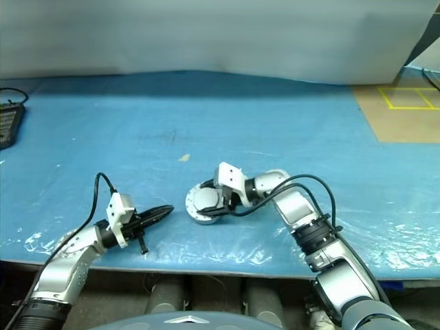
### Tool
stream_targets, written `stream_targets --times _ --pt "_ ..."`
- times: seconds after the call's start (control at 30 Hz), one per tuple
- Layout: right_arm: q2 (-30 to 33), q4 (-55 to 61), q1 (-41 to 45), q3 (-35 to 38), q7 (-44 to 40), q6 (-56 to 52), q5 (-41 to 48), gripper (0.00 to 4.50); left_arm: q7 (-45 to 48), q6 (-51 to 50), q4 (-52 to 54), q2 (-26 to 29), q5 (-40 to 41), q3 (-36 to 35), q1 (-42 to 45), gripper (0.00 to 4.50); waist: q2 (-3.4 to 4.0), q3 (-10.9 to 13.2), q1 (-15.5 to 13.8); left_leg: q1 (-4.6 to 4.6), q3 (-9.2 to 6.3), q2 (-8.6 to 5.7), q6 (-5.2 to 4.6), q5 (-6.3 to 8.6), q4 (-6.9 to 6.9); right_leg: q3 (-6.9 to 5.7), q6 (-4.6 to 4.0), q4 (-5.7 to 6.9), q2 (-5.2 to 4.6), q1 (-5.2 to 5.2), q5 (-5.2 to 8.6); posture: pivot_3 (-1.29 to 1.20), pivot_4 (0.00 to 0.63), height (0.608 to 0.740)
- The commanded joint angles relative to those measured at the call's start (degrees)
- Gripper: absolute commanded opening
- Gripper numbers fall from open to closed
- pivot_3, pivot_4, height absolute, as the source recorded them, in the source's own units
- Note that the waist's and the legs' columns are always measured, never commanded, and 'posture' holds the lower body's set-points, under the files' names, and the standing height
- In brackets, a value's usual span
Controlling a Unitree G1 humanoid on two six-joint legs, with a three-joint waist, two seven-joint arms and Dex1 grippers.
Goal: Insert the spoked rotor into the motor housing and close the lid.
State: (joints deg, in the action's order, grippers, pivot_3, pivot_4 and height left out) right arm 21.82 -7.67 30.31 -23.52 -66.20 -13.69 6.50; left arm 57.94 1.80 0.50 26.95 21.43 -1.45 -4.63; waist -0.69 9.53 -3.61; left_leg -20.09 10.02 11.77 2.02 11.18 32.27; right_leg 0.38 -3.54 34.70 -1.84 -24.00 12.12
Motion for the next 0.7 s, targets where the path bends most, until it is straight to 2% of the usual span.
stream_targets --times 0.03,0.7 --pt "1.4 0.9 -0.6 -1.8 -1.1 -2.0 -1.3 3.08 -0.2 -0.3 2.0 0.2 0.4 0.3 0.1 0.00 0.00 0.0 0.0 0.00 0.00 -0.01 0.00 0.00 -0.03 0.00 -0.01 -0.02 -0.01 0.00 0.00 0.00 0.150 0.740" --pt "2.2 -0.6 0.4 -6.3 3.5 -5.0 -7.5 3.08 -1.3 -0.8 3.2 0.7 0.2 0.3 -1.2 0.00 -0.01 0.0 -0.1 0.28 0.00 -0.01 0.01 0.00 -0.05 0.02 0.34 0.04 -0.02 0.19 0.24 0.00 0.150 0.740"
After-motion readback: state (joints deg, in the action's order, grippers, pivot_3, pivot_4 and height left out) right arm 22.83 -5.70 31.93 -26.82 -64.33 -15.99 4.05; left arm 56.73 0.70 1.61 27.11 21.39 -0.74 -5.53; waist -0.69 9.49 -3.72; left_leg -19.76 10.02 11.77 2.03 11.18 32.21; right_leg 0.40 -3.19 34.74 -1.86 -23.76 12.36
